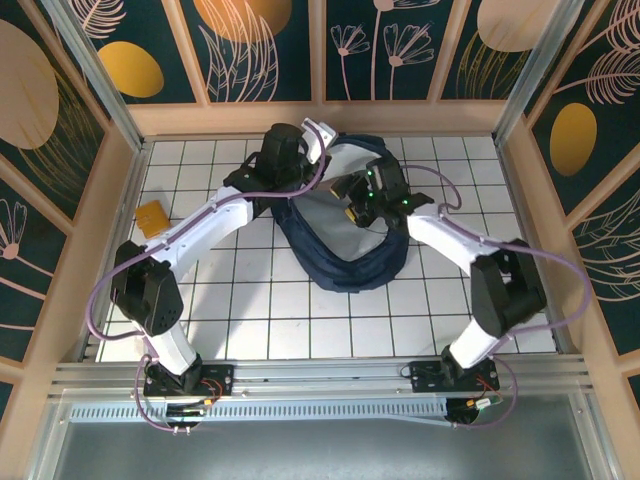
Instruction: Pack the student bag
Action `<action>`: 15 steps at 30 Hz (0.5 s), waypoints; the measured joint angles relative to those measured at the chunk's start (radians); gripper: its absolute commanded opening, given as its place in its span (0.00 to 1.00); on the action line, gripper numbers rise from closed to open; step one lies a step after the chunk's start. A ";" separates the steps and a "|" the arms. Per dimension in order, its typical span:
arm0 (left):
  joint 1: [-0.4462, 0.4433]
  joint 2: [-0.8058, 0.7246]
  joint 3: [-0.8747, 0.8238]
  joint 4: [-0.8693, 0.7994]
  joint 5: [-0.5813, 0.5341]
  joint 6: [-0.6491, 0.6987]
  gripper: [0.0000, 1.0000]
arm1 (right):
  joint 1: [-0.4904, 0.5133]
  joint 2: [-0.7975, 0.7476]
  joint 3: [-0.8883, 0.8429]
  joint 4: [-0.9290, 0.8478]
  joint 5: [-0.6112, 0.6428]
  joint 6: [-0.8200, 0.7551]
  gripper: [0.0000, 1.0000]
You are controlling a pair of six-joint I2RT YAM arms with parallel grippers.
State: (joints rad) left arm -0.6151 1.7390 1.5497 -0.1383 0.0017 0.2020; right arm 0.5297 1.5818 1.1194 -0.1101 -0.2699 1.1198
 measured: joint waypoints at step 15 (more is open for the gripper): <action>0.021 -0.104 -0.188 0.013 0.261 0.210 0.00 | 0.127 -0.745 -0.208 -0.325 0.270 -0.966 0.76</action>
State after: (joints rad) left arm -0.5941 1.6352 1.3617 -0.1253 0.2630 0.4122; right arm 0.6567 0.8371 0.9115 -0.4355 0.0006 0.1543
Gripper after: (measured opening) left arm 0.106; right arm 0.736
